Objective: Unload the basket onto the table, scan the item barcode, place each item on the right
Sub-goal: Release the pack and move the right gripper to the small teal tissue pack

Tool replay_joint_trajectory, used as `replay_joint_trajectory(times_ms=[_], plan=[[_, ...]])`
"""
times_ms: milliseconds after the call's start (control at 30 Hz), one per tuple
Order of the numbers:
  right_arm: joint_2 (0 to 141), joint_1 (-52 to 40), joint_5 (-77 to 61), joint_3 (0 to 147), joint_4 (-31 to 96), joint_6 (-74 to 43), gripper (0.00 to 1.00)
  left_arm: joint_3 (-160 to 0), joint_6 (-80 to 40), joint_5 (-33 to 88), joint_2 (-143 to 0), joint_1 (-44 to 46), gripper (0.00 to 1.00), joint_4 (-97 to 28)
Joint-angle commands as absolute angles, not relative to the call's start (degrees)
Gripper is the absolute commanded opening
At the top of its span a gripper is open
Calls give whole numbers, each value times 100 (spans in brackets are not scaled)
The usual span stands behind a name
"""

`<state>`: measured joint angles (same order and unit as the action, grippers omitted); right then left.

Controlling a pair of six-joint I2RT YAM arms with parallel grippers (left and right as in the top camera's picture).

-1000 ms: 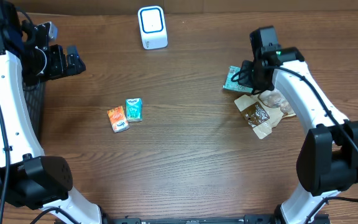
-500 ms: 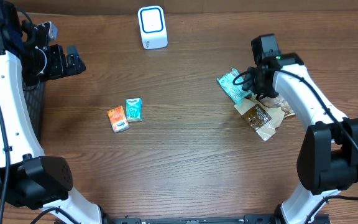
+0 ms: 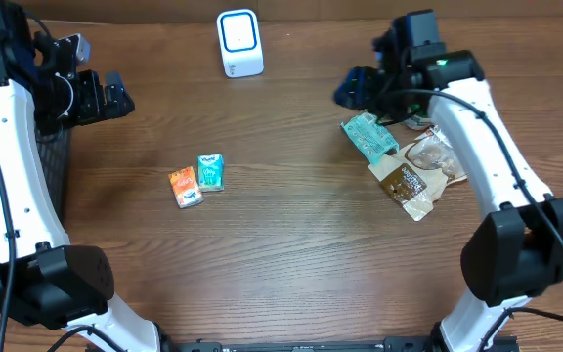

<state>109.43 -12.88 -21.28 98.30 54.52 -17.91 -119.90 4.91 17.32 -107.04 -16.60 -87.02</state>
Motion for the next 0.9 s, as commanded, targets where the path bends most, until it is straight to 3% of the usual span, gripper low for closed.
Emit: replay_joint_trajectory(times_ms=[0, 33, 100, 133, 167, 200, 267, 667, 867], plan=[[11268, -1765, -3030, 9745, 5280, -1804, 93, -12042, 580, 1739, -10694, -1675, 99, -8691], [11384, -1944, -3033, 9745, 5172, -1824, 98, -12042, 580, 1739, -10694, -1675, 100, -8691], [11550, -2187, -3033, 9745, 5022, -1826, 98, -12042, 580, 1739, -10694, -1675, 100, -8691], [11664, -2331, -3026, 9745, 4928, -1865, 91, -12042, 580, 1739, -10694, -1675, 100, -8691], [11758, -2445, -3020, 9745, 4842, -1957, 77, -12042, 580, 1739, -10694, -1675, 100, -8691], [11867, -2576, -3009, 9745, 4746, -2093, 68, -12042, 580, 1739, -10694, -1675, 99, -8691], [12044, -2794, -3004, 9745, 4571, -2239, 55, -12042, 580, 1739, -10694, -1675, 100, -8694], [12737, -3894, -2287, 9745, 3638, -3186, 41, -12042, 580, 1739, -10694, -1675, 100, -8691], [12971, -4152, -2102, 9745, 3365, -3457, 41, -12042, 580, 1739, -10694, -1675, 100, -8691]])
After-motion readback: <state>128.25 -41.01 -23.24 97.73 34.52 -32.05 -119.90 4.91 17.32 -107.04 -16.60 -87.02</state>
